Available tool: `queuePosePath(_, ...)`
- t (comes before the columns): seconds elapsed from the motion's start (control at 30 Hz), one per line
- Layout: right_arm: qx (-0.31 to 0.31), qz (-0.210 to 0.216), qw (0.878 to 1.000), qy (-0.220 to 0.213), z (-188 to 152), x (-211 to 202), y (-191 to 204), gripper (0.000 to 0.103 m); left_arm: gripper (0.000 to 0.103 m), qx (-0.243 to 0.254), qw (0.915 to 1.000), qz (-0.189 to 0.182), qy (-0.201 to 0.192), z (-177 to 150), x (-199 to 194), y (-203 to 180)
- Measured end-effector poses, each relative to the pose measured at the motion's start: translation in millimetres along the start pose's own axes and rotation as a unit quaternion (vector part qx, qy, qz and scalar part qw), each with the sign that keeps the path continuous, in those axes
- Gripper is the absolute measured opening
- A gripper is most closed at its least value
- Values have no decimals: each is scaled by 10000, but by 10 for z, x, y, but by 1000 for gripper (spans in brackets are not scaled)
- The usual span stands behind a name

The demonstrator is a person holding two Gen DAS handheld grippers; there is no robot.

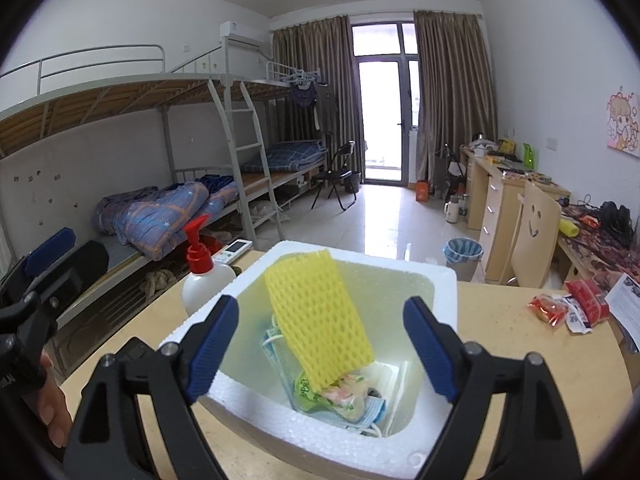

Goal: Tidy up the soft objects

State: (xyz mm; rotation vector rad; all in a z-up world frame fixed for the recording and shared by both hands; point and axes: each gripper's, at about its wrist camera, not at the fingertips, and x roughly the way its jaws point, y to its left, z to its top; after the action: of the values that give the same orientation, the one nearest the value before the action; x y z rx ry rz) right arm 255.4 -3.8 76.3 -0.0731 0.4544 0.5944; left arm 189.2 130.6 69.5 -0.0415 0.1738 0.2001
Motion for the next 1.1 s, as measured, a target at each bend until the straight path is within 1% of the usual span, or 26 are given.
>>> queuePosePath(0.1,-43,19,10000,-22,-2,-33,18,87,102,-15,10000,-23,-21,3,-11,-3)
queuePosePath(0.3,-15,-131,9999,-91,-9,-130,-13,87,102,57,9999,-78,-57,25,-54,-65)
queuePosePath(0.47,87,-313,9992,-231,-17,-331,-76,87,102,95,9999,-92,-105,50,-164,-169)
queuePosePath(0.63,51,-351,9986,-383,-35,-573,-54,88,102,161,9996,-136,-169,89,-349,-293)
queuePosePath(0.77,43,-460,9973,-565,-84,-814,-50,100,102,175,9995,-147,-229,94,-535,-356)
queuePosePath(0.93,88,-523,9966,-626,-130,-1007,-72,102,102,114,9995,-185,-216,85,-718,-401)
queuePosePath(1.1,63,-605,9957,-696,-180,-1190,-73,103,102,117,9993,-208,-288,85,-897,-469)
